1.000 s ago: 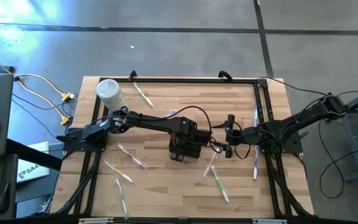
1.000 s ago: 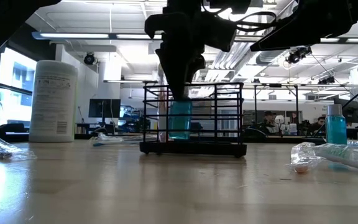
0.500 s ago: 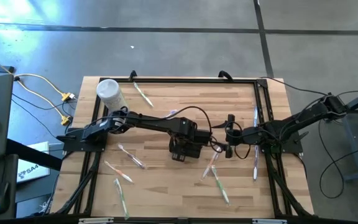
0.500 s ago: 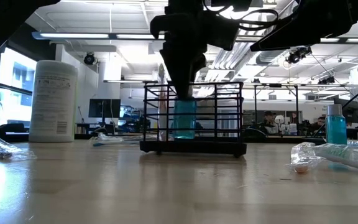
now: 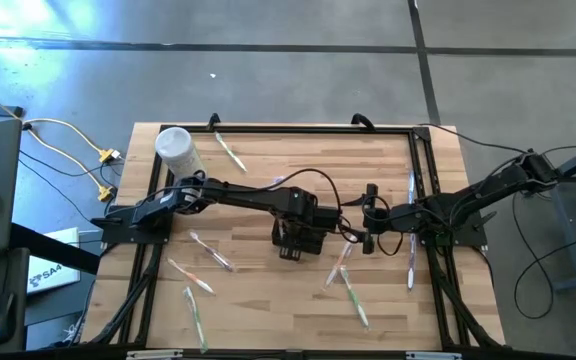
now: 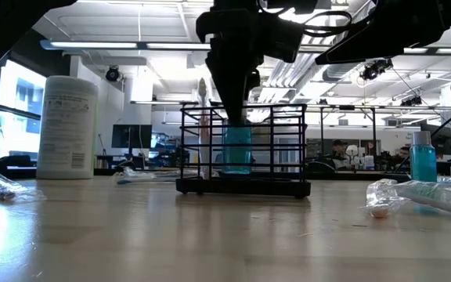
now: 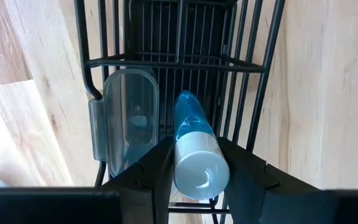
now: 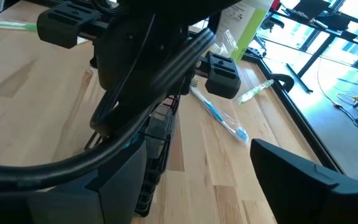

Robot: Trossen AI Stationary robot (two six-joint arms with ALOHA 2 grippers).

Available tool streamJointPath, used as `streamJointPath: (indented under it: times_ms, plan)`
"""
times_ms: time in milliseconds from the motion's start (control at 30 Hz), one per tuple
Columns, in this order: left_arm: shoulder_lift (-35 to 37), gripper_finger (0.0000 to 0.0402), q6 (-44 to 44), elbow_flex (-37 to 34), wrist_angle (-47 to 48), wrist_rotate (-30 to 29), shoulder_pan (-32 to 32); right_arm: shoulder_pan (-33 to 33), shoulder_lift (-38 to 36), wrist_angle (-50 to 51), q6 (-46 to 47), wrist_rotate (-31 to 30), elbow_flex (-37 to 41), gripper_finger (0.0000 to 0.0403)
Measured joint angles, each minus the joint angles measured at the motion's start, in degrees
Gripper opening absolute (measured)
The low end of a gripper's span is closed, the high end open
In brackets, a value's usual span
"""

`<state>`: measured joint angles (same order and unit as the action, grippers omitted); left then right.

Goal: Pick & Place toothbrushing station
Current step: Put the left blue mouthwash bottle into the mesh organizer

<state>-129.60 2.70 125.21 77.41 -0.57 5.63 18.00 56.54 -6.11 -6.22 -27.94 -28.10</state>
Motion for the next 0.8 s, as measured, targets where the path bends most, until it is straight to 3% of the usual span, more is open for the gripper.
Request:
streamJointPath:
  times_ms: [233, 600, 800]
  plan:
    - [0.00, 0.0117, -0.09, 0.01, -1.53, 3.38, 0.02, 0.02, 0.01, 0.05, 0.00, 0.02, 0.00, 0.0280]
    - [0.00, 0.0118, 2.01, 0.02, -1.57, 3.36, -0.02, 0.01, 0.01, 0.90, 0.28, 0.02, 0.00, 0.0280]
    - [0.00, 0.0143, 1.99, 0.00, -2.01, 2.55, -0.05, 0.00, 0.01, 1.29, 0.39, 0.00, 0.00, 0.0280]
